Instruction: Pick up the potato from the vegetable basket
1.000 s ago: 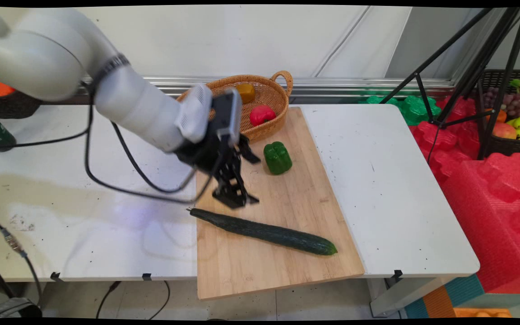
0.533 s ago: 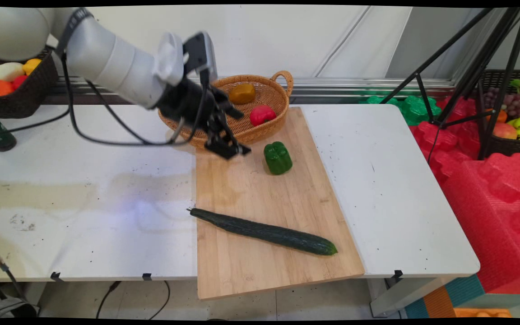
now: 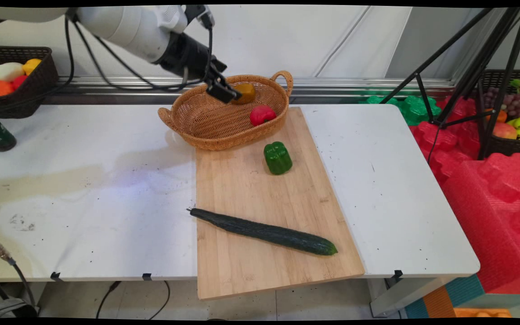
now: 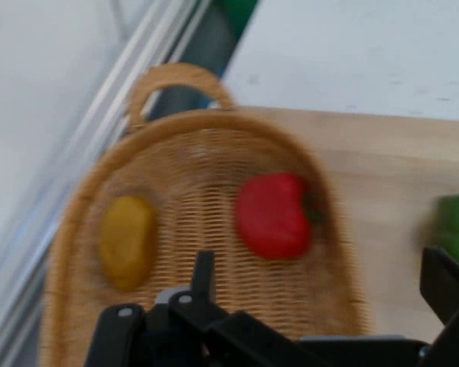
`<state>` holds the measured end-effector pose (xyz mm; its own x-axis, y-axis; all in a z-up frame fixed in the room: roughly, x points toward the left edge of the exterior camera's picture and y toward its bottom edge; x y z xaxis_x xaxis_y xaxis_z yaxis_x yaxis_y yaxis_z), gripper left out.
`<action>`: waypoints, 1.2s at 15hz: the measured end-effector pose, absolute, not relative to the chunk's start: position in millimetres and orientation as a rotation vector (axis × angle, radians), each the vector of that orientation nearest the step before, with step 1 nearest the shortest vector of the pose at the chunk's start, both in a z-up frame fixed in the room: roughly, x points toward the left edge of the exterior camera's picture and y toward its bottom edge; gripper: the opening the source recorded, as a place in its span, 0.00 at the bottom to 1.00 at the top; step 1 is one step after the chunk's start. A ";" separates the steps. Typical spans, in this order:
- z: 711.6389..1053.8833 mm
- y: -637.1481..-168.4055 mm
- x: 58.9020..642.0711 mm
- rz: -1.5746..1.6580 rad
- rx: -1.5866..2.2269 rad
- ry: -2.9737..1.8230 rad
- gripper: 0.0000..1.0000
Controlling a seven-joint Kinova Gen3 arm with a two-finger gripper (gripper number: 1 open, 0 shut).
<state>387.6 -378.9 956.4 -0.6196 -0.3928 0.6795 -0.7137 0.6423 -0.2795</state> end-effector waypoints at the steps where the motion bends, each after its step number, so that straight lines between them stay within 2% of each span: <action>1: 956.3 -389.9 390.8 0.751 0.885 -2.284 1.00; 7: 944.9 -450.3 401.2 0.847 0.969 -2.330 1.00; 18: 886.1 -554.2 393.4 0.861 1.023 -2.466 1.00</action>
<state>393.4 -554.2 886.1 -0.6852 -0.5220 0.5080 -0.7248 0.5582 -0.4039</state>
